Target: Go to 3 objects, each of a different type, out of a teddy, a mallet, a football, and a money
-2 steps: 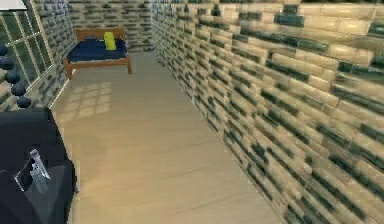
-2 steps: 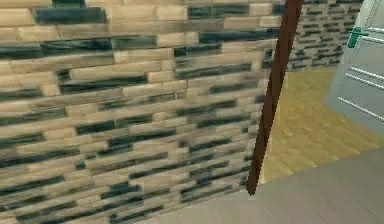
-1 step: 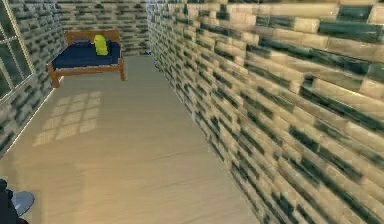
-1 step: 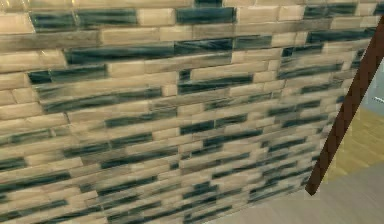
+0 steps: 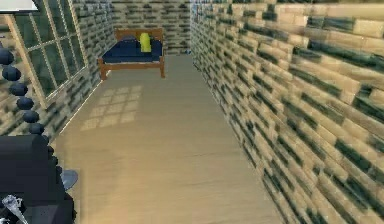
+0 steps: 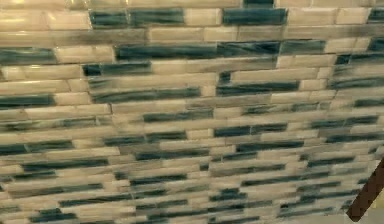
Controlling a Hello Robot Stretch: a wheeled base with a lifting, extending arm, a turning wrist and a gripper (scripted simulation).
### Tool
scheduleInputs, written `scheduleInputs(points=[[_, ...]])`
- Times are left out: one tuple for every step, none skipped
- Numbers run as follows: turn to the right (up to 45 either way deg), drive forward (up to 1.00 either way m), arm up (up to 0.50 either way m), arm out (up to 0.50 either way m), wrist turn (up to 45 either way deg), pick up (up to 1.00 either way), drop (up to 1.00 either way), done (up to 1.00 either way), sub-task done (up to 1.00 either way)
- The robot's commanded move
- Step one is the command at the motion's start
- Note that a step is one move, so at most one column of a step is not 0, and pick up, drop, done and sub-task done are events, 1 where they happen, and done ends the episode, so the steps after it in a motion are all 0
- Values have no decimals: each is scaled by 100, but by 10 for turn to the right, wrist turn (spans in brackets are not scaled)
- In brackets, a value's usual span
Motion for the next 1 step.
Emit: scheduleInputs(points=[[-30, 0, 0, 0, 0, 0, 0, 0, 0]])
